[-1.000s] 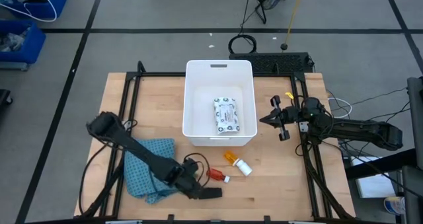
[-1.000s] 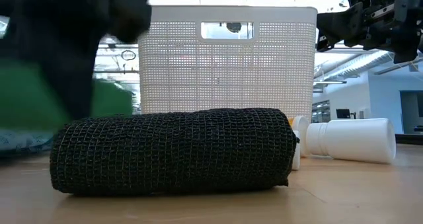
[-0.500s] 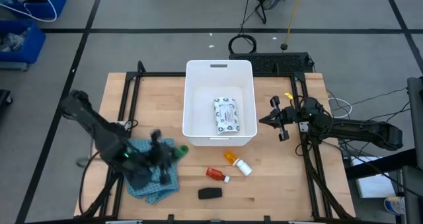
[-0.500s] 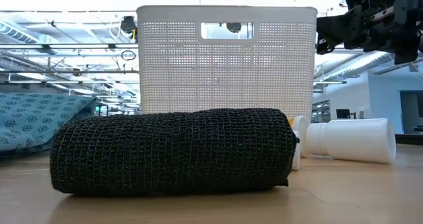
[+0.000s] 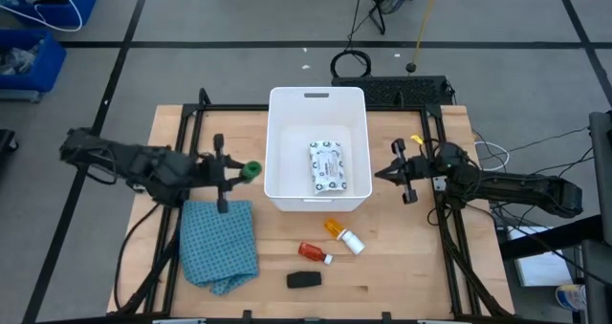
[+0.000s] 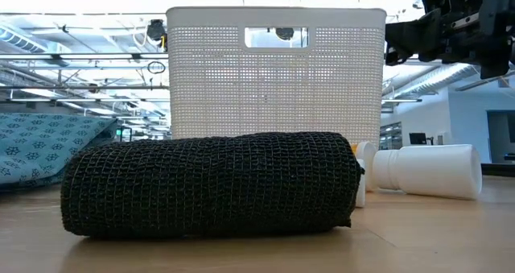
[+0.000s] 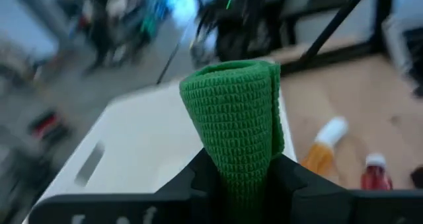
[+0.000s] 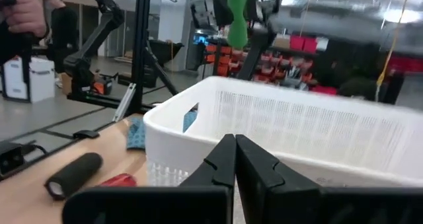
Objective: Pick & place medical supplies in basket/bin
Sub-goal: Put the green bandage into the white bin
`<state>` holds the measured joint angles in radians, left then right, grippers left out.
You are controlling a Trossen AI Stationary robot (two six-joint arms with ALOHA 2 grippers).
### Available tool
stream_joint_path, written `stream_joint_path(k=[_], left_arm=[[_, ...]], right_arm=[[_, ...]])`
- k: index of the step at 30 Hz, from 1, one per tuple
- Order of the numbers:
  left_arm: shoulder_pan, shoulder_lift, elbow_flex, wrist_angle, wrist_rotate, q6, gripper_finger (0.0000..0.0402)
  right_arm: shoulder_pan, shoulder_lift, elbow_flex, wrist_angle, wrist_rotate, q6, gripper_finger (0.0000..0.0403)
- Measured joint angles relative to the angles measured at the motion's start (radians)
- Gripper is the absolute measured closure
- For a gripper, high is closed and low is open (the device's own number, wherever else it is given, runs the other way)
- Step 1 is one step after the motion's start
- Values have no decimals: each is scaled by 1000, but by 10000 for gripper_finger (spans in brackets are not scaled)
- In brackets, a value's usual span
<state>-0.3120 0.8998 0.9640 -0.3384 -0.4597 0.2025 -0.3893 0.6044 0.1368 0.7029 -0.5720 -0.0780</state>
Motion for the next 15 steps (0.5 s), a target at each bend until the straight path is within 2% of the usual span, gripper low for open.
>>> stream_joint_path(k=[3, 6, 11, 15], left_arm=[[99, -78, -173, 222, 158, 73, 339], [167, -147, -329, 412, 237, 78, 347], [250, -219, -567, 670, 250, 65, 335], [314, -237, -694, 833, 241, 24, 330]], right_arm=[[0, 0, 0, 49, 1, -65, 403], [0, 0, 0, 62, 0, -123, 403], [-7, 0, 0, 63, 0, -178, 403], [-24, 0, 0, 33, 0, -153, 403]])
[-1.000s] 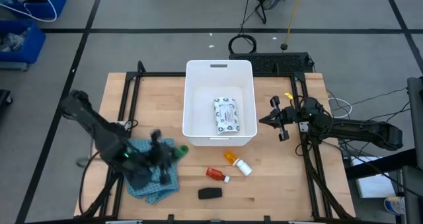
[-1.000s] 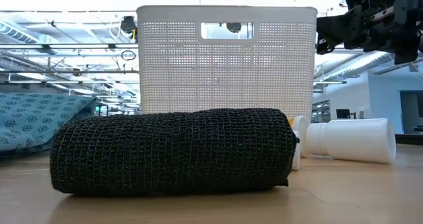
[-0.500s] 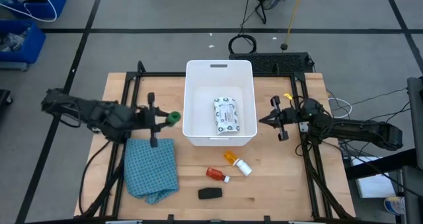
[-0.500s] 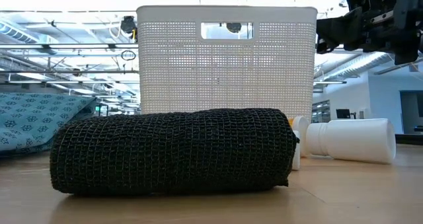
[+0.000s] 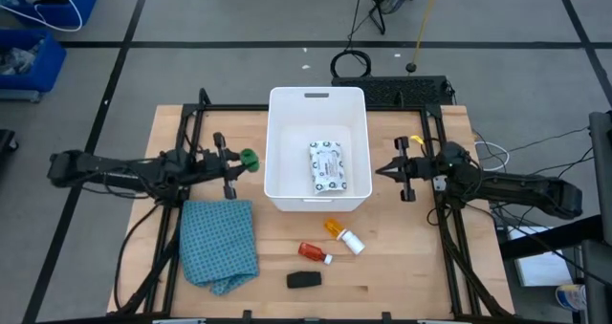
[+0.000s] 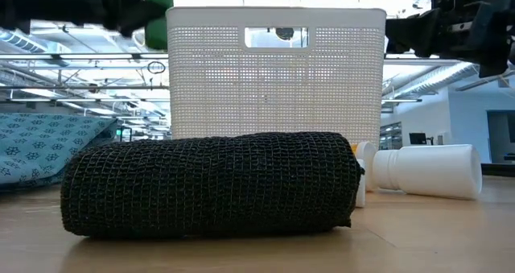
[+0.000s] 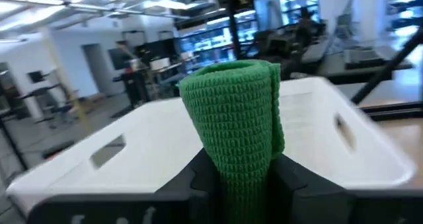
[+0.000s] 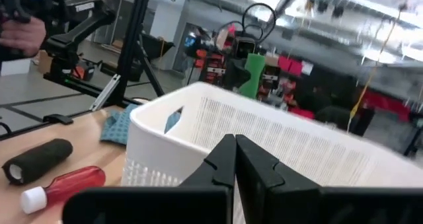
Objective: Pick & place medical supplies in basket/bin
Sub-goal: Put the green bandage into the white bin
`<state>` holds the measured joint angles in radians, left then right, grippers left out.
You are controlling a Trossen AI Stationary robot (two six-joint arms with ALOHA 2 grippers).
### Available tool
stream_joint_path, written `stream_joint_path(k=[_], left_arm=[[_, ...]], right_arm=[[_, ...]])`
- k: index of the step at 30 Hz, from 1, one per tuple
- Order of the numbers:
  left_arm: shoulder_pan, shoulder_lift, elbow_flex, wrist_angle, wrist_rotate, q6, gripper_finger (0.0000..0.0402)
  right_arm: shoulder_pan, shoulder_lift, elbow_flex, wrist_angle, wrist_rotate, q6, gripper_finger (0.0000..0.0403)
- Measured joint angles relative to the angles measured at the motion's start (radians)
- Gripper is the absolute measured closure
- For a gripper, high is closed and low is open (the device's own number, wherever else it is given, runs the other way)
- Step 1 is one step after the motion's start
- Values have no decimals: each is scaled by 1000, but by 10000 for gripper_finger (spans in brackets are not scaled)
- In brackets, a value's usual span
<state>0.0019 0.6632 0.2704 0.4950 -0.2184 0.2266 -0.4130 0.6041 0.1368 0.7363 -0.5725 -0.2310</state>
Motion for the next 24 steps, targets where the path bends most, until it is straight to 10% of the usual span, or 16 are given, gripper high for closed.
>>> stream_joint_path(k=[13, 24], left_arm=[[170, 27, 74, 44, -149, -131, 333], [183, 512, 757, -477, -113, 60, 338]], right_arm=[[-39, 0, 0, -48, 0, 28, 403], [-39, 0, 0, -27, 0, 1, 403]])
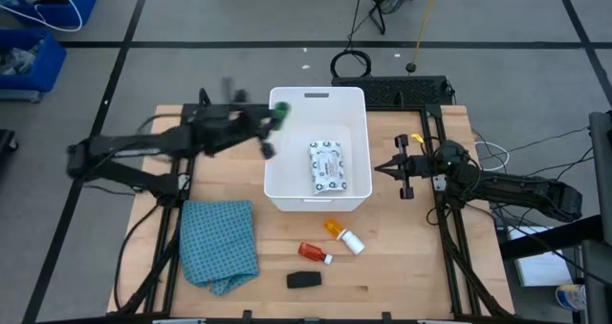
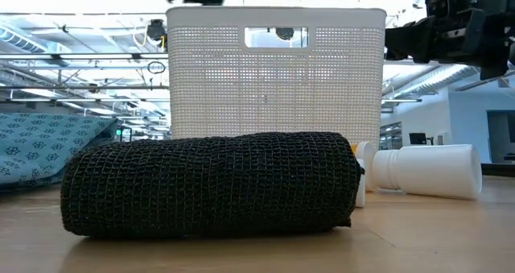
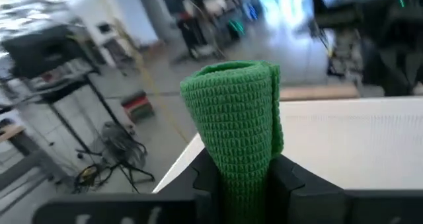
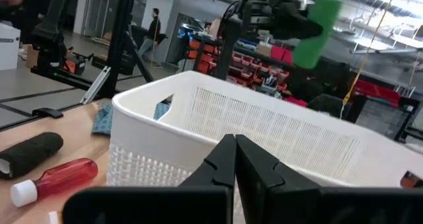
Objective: Pick & place medical supplies in basket/bin
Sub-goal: Put the green bandage into the white bin
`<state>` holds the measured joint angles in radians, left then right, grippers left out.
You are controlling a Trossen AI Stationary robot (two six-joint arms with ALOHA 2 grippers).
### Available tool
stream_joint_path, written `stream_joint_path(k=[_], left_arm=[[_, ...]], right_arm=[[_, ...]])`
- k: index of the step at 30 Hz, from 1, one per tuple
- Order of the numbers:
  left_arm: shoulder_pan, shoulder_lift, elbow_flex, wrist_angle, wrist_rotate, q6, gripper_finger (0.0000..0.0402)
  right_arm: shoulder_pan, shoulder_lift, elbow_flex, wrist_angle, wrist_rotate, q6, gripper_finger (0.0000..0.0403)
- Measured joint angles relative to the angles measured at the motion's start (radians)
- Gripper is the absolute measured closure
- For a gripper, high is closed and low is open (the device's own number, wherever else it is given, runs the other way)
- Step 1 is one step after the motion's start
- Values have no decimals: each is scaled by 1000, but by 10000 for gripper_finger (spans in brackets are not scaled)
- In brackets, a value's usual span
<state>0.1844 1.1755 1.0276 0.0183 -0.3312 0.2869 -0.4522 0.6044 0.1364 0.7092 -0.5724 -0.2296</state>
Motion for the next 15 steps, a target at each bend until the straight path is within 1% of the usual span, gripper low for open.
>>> stream_joint_path(k=[4, 6, 8, 11, 15], left_arm=[[22, 245, 244, -215, 109, 50, 337], [37, 355, 337, -312, 159, 54, 342], [54, 453, 411, -371, 192, 33, 344], [85, 565, 474, -410, 223, -35, 342], [117, 672, 505, -433, 264, -101, 334]], right_arm=[[0, 0, 0, 13, 0, -3, 403], [0, 0, 0, 14, 0, -3, 403], [0, 0, 0, 12, 0, -3, 403], [0, 0, 0, 12, 0, 6, 403], [0, 0, 0, -6, 0, 7, 403]])
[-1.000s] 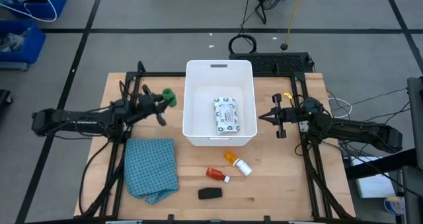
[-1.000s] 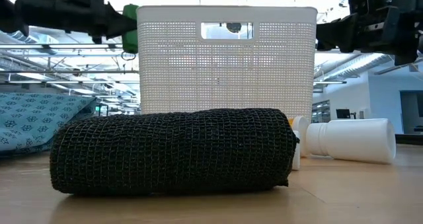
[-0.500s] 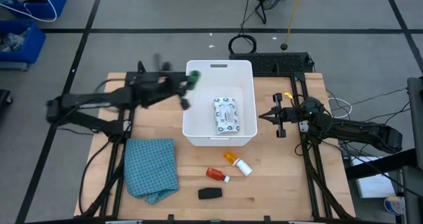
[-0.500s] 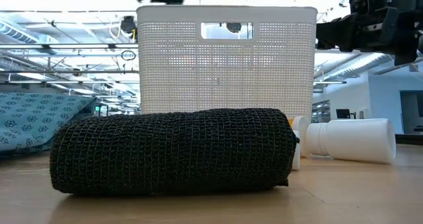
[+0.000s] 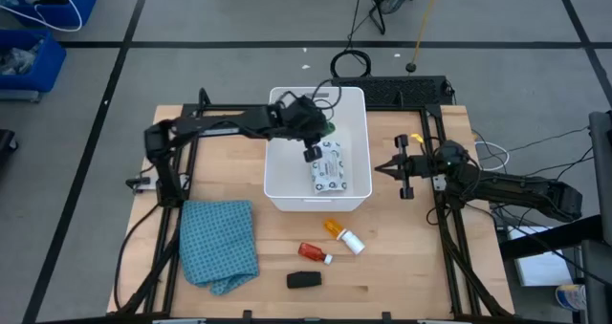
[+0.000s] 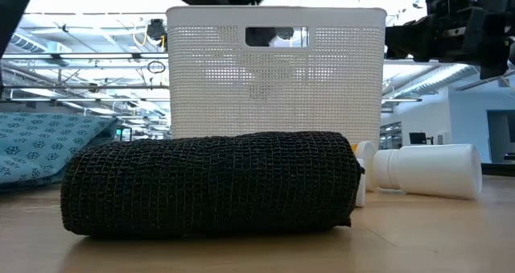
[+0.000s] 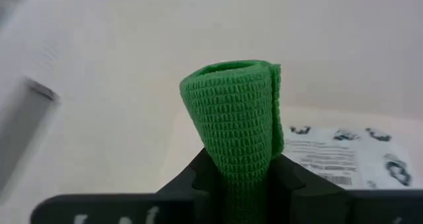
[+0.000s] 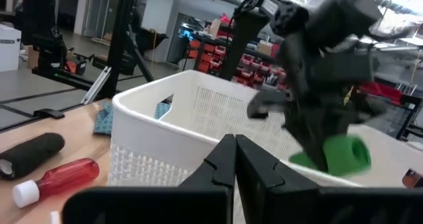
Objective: Pick & place medical supplies in basket/bin
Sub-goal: Put the green bandage into the white bin
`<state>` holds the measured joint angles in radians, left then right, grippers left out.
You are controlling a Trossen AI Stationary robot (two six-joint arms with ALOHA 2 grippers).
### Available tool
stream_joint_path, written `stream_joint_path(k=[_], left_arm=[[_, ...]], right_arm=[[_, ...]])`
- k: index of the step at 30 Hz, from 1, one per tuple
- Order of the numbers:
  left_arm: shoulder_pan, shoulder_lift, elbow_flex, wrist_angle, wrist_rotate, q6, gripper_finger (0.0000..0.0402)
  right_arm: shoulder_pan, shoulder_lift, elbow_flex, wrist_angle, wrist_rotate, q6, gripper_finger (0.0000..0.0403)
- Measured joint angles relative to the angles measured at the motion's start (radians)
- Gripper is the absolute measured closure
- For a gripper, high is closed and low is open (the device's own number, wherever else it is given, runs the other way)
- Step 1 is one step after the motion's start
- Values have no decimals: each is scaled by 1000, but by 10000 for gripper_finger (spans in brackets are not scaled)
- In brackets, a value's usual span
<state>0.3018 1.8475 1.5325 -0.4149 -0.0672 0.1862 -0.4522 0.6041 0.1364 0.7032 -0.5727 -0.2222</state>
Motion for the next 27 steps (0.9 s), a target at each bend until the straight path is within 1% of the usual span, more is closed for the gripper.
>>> stream_joint_path(k=[3, 7, 12, 15, 20, 27], left_arm=[[18, 52, 1, -3, 26, -60, 335], [34, 102, 1, -24, 22, -152, 344], [37, 145, 2, -58, 4, -236, 337], [37, 170, 2, -80, -41, -254, 337], [38, 204, 3, -93, -48, -279, 344], [41, 237, 6, -104, -53, -282, 335]], right_arm=[[0, 0, 0, -14, 0, 0, 403], [0, 0, 0, -31, 0, 11, 403], [0, 0, 0, -40, 0, 31, 403], [0, 0, 0, -47, 0, 46, 403], [0, 0, 0, -50, -1, 66, 403], [0, 0, 0, -50, -1, 83, 403]])
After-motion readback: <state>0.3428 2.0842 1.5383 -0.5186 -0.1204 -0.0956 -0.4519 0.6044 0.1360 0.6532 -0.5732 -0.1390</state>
